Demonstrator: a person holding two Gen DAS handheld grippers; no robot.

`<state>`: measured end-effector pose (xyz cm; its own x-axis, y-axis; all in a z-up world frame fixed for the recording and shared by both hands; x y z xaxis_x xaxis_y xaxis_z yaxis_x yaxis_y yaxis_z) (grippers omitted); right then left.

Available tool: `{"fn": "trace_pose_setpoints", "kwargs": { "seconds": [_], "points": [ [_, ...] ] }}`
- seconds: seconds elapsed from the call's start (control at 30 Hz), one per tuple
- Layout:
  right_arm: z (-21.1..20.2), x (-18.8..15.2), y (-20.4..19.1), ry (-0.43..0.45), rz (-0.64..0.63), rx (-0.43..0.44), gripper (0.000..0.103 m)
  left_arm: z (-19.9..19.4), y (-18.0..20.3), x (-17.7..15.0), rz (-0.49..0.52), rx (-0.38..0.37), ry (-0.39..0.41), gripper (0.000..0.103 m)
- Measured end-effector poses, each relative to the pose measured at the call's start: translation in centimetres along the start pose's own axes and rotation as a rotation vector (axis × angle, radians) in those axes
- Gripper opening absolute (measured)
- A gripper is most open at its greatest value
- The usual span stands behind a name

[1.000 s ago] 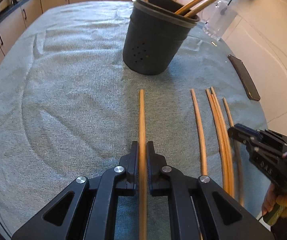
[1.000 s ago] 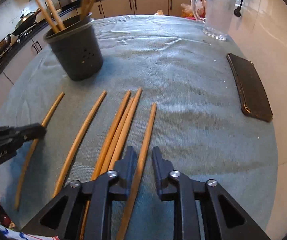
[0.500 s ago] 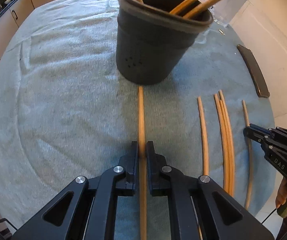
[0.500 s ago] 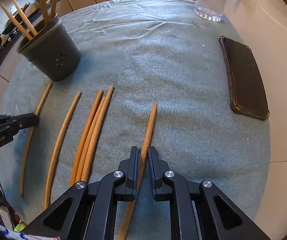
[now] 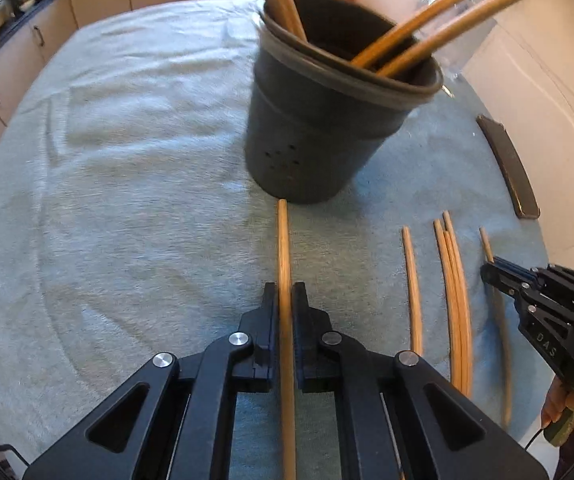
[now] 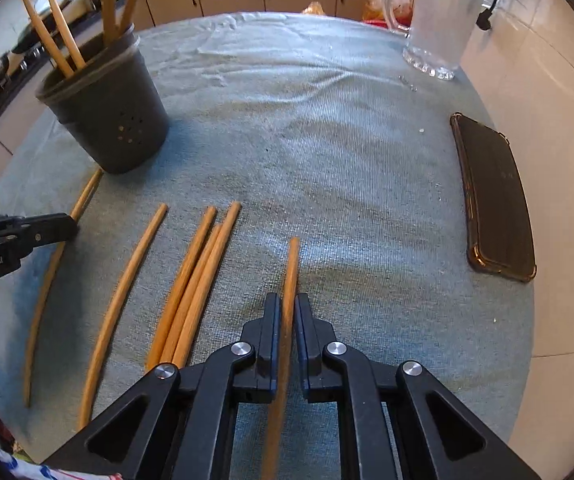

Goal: Organize utensils
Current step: 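Lift both held chopsticks off the towel toward the holder cup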

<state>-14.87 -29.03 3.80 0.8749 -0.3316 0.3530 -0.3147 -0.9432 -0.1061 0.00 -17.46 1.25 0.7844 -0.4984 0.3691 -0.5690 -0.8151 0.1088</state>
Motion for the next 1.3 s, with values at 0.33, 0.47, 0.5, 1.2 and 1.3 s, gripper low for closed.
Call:
{"fn": "trace_pose_setpoints", "kwargs": {
  "seconds": [0.33,0.47,0.5,1.2,1.3],
  "points": [
    [-8.9,-2.4,-0.2,0.291,0.042,0.104,0.007,-9.1,0.0,-3.8,-0.016,-0.011,0.261,0.006],
    [-12.5,-4.0,0.1,0.376,0.058,0.142,0.007,-12.2,-0.1,-6.0,-0.012,-0.016,0.352,0.006],
    [-13.0,-4.4,0.1,0.389,0.061,0.151,0.007,-13.0,0.2,-6.5,-0.008,-0.014,0.374,0.006],
    [-18.7,-7.4,-2.9,0.564,0.015,0.220,0.007,-21.4,2.1,-13.6,0.020,0.034,0.652,0.006],
    [-18.5,-7.2,-3.0,0.560,0.014,0.228,0.007,-22.0,2.1,-13.5,0.021,0.032,0.674,0.006]
  ]
}}
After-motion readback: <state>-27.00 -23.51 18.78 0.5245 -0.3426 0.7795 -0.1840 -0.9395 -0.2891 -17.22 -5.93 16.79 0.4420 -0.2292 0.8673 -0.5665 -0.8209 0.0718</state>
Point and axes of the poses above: each gripper's, at about its wrist camera, not at the fingertips, and z roughly the way its jaws point, y to its right, x to its top, the point moved 1 cm from there along z, roughly the way its jaws point, and after that the axes turned 9 degrees about z, right-handed, at the moved point
